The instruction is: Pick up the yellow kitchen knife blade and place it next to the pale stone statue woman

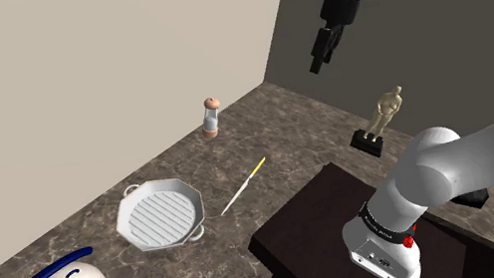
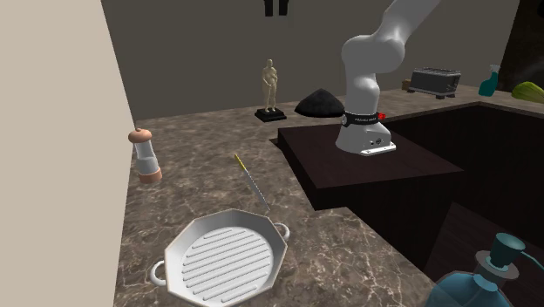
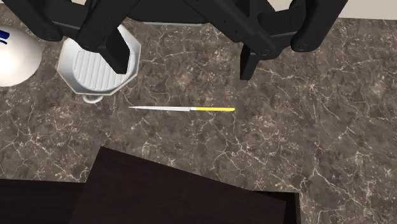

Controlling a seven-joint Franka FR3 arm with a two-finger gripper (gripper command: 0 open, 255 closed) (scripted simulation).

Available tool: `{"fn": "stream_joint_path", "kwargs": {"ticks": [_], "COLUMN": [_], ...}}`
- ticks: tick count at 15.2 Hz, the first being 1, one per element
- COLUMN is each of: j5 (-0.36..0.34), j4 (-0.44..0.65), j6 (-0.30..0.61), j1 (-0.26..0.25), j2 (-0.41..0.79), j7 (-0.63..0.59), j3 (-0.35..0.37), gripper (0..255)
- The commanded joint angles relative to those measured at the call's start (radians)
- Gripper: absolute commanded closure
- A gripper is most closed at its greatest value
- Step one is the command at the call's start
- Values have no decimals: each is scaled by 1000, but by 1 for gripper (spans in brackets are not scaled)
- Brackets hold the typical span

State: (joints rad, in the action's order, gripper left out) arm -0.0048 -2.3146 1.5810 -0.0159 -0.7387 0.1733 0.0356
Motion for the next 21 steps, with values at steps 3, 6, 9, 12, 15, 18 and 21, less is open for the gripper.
{"fn": "stream_joint_path", "kwargs": {"ticks": [3,6,9,12,15,18,21], "j5": [20,52,85,119,151,177,190], "j4": [-70,-164,-245,-314,-367,-405,-427], "j6": [62,158,260,369,485,609,739], "j1": [18,44,67,90,114,142,177], "j2": [-8,-7,12,50,111,194,300], "j7": [-88,-218,-349,-480,-612,-745,-885], "j3": [28,74,123,175,230,289,349], "gripper": [0,0,0,0,0,0,0]}}
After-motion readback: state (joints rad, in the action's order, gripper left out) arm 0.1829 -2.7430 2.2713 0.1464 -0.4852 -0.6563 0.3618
